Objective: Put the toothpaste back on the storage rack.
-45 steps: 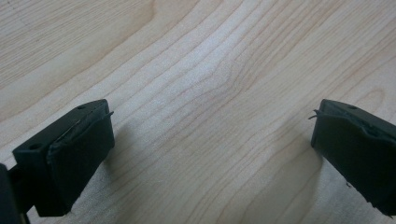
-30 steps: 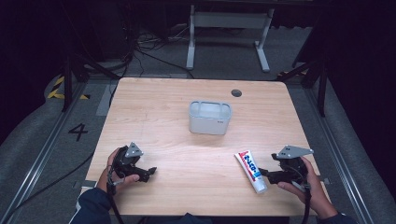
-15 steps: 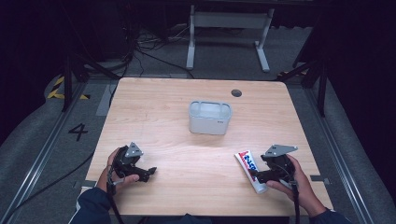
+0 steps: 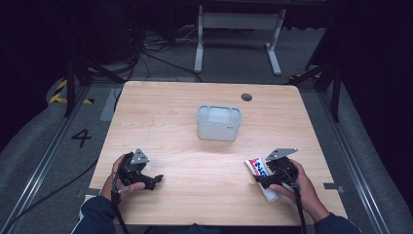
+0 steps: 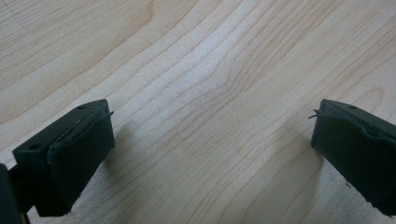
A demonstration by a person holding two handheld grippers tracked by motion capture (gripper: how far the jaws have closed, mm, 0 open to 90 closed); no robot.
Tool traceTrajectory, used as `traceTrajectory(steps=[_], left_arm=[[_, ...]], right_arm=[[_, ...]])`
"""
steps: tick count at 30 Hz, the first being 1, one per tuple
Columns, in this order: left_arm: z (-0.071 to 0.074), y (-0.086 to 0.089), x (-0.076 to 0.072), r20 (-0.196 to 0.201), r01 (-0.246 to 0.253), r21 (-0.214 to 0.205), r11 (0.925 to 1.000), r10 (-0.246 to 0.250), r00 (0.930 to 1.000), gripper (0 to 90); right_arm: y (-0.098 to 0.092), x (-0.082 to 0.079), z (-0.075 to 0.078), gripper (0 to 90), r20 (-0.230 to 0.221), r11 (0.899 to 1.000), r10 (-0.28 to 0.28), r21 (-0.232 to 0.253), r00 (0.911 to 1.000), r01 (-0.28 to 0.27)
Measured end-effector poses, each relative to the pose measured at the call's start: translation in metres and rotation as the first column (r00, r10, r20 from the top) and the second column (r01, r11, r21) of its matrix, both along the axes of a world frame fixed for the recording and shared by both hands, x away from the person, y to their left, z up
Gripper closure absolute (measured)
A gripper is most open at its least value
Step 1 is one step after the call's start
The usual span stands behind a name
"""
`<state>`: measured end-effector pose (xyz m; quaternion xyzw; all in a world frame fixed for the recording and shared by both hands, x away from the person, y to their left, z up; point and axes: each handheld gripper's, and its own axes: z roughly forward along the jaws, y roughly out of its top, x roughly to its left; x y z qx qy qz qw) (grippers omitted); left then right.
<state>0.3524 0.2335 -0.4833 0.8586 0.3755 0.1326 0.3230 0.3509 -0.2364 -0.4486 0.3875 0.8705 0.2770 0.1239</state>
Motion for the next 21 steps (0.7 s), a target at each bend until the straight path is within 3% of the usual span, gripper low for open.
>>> traceTrajectory(steps=[7,21], left_arm=[[0.0,0.0,0.0,0.0,0.001,0.0,1.0,-0.001,1.0,0.0],[0.0,0.0,0.0,-0.001,0.003,0.0,1.0,-0.003,1.0,0.0]], right_arm=[[0.007,0.006,-0.006,29.0,-0.039,1.0,0.001,-0.031,0.9993,-0.002],[0.017,0.013,-0.009,30.2,-0.046,0.997,-0.012,-0.08,0.9989,0.008]])
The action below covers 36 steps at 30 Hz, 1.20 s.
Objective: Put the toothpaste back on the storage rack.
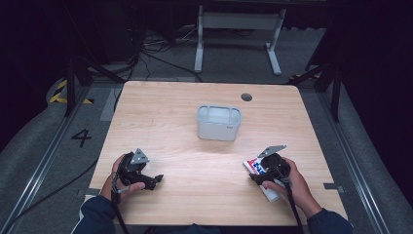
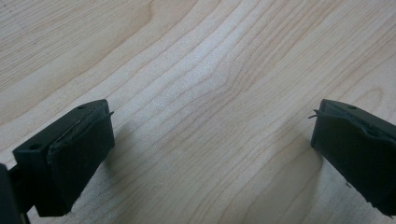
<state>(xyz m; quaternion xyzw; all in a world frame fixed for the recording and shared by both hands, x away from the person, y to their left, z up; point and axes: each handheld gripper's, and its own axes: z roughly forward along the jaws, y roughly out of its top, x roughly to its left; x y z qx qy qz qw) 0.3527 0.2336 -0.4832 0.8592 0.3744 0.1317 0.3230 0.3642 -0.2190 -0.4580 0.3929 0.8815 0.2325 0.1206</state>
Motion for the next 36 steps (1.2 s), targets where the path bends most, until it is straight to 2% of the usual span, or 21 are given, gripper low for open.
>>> traceTrajectory(steps=[6,12,14,22,36], left_arm=[[0.0,0.0,0.0,0.003,0.004,0.002,1.0,-0.004,1.0,0.0],[0.0,0.0,0.0,0.003,0.005,0.002,1.0,-0.005,1.0,0.0],[0.0,0.0,0.0,0.003,0.005,0.002,1.0,-0.005,1.0,0.0],[0.0,0.0,0.0,0.003,0.005,0.002,1.0,-0.005,1.0,0.0],[0.0,0.0,0.001,0.004,0.009,0.003,1.0,-0.009,0.9999,0.0]], right_arm=[[0.005,0.002,0.0,32.2,-0.006,1.0,0.015,-0.016,0.9999,-0.015],[0.007,0.006,0.001,34.2,-0.037,0.999,0.028,-0.024,0.9989,-0.029],[0.007,0.007,0.002,35.9,-0.057,0.999,0.03,-0.012,0.9979,-0.03],[0.012,0.012,0.005,40.6,-0.097,0.997,0.059,-0.042,0.9936,-0.063],[0.013,0.011,0.007,49.7,-0.103,0.994,0.089,-0.056,0.9906,-0.095]])
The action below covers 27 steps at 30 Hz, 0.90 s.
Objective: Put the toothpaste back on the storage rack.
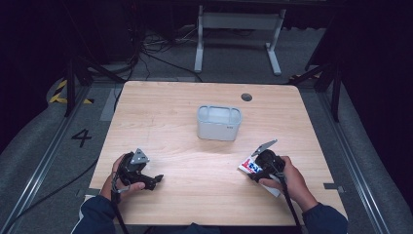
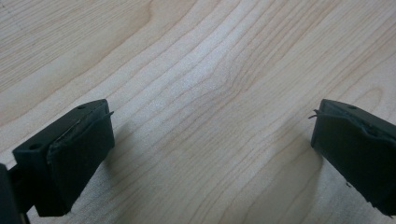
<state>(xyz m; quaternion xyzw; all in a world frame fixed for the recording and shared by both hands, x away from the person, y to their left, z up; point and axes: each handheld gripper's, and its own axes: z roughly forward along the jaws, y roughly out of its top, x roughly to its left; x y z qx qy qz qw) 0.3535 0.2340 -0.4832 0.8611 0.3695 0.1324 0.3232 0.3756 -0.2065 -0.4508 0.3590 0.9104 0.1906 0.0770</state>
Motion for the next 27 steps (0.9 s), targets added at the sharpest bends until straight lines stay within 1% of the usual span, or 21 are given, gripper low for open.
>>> traceTrajectory(steps=[4,6,8,11,13,19,24,27], left_arm=[[0.0,0.0,0.0,0.003,0.003,0.001,1.0,-0.003,1.0,0.0],[0.0,0.0,0.0,0.003,0.003,0.001,1.0,-0.003,1.0,0.0],[0.0,0.0,0.0,0.002,0.001,-0.001,1.0,-0.001,1.0,0.0],[0.0,0.0,0.0,0.003,0.003,0.001,1.0,-0.003,1.0,0.0],[0.0,0.0,0.0,0.003,0.003,0.001,1.0,-0.003,1.0,0.0],[0.0,0.0,0.0,0.003,0.003,0.001,1.0,-0.003,1.0,0.0],[0.0,0.0,0.0,0.003,0.003,0.0,1.0,-0.003,1.0,0.0],[0.0,0.0,0.0,0.003,0.003,0.001,1.0,-0.003,1.0,0.0]], right_arm=[[-0.001,0.0,0.0,53.3,0.002,1.0,0.006,0.001,1.0,-0.006],[-0.001,-0.001,0.002,56.6,0.006,1.0,0.013,0.004,0.9999,-0.013],[-0.003,-0.002,0.002,58.5,0.009,1.0,0.015,0.01,0.9998,-0.015],[-0.005,-0.002,0.003,60.8,0.007,0.999,0.021,0.032,0.9998,-0.021],[-0.007,-0.002,0.004,61.8,0.007,0.999,0.024,0.039,0.9997,-0.024],[-0.007,-0.006,0.005,63.6,0.022,0.998,0.045,0.037,0.9988,-0.045],[-0.013,-0.011,0.009,64.3,0.022,0.997,0.049,0.065,0.9985,-0.05],[-0.018,-0.014,0.012,64.6,0.036,0.995,0.05,0.085,0.9981,-0.053]])
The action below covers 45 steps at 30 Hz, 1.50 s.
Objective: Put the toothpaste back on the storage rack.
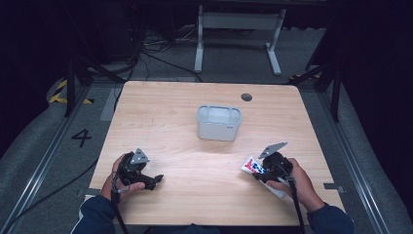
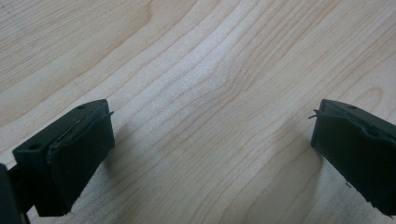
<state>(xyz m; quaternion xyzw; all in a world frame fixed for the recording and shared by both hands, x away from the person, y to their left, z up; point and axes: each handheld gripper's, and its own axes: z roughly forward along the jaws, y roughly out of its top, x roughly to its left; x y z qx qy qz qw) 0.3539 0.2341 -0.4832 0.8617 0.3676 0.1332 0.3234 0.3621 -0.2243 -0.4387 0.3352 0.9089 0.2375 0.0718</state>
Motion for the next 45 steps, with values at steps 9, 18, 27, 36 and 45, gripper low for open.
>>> traceTrajectory(steps=[9,18,27,36,45], left_arm=[[0.0,0.0,0.0,0.0,0.0,0.0,1.0,0.0,1.0,0.0],[0.0,0.0,0.0,0.0,0.002,0.0,1.0,-0.002,1.0,0.0],[0.0,0.0,0.0,0.0,0.001,-0.001,1.0,-0.001,1.0,0.0],[0.0,0.0,-0.001,-0.005,-0.002,0.0,1.0,0.002,1.0,0.0],[0.0,0.004,-0.005,-0.005,-0.017,-0.006,0.9998,0.017,0.9998,0.2]], right_arm=[[-0.014,-0.003,0.008,64.9,0.033,0.998,-0.003,0.068,0.9994,0.001],[-0.019,-0.006,0.016,64.9,0.083,0.994,-0.015,0.113,0.9964,0.006],[-0.017,-0.009,0.021,65.0,0.132,0.99,-0.006,0.144,0.9912,-0.013],[-0.015,-0.011,0.026,65.0,0.183,0.982,-0.005,0.189,0.983,-0.031],[-0.012,-0.009,0.031,65.0,0.226,0.974,-0.009,0.221,0.974,-0.042]])
